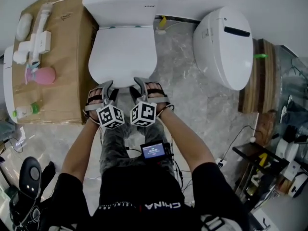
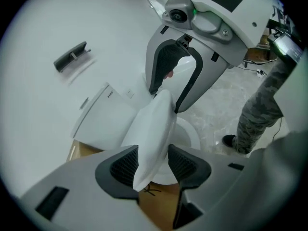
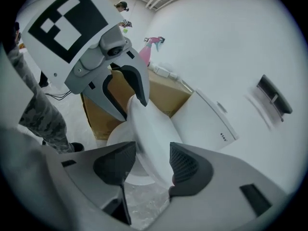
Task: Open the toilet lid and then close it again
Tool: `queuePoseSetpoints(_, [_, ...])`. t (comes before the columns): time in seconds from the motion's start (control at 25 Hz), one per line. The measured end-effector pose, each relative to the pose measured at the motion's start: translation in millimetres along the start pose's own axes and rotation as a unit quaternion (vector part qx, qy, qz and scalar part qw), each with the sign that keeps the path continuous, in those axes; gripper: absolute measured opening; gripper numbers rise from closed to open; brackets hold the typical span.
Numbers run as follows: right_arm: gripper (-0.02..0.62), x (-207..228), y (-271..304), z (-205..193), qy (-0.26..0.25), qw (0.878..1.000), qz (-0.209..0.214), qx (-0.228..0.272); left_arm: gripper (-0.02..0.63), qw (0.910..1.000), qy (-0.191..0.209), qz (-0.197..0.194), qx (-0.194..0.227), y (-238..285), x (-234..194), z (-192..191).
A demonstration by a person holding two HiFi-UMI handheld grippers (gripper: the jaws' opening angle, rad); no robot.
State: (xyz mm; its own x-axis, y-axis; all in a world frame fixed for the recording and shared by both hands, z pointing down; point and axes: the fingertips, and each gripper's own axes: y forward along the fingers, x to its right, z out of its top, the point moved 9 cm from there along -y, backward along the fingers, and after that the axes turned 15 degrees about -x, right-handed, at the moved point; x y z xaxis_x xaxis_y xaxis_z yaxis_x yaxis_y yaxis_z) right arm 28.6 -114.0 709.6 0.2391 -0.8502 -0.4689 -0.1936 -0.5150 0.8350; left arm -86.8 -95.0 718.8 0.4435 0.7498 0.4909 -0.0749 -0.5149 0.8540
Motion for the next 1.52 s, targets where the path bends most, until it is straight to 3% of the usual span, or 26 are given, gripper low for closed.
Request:
queuePoseSetpoints(0.24, [0.191, 45.6, -24.0, 20.7, 0.021, 1.000, -0.015, 0.015, 0.149, 0.9996, -0.015, 0.015, 0.019, -24.5, -49.9, 19.1])
queuePoseSetpoints(0.44, [0.126, 78.9, -32.3, 38.4, 0.037, 0.999, -0.024, 0.025, 0.149, 0.9982, -0.042, 0.032, 0.028, -34.9, -92.7, 34.3])
queuePoseSetpoints(0.92, [0.101, 153.7, -35.8, 57.1, 0.011, 1.000, 0.001, 0.024, 0.150, 0.9955, -0.085, 0.039, -0.012, -41.4, -159.9, 72.4])
queuePoseSetpoints(1.2, [0.100, 209.8, -30.9, 78.1, 0.029, 0.999, 0.041, 0.008, 0.150, 0.9960, -0.072, 0.049, -0.019, -32.5, -208.8, 92.5])
queuePoseSetpoints(1.52, [0.101, 284.2, -12.7, 103.6, 0.070, 0.992, 0.098, -0.023, 0.137, 0.9992, -0.007, -0.012, 0.037, -19.8, -284.6, 106.3])
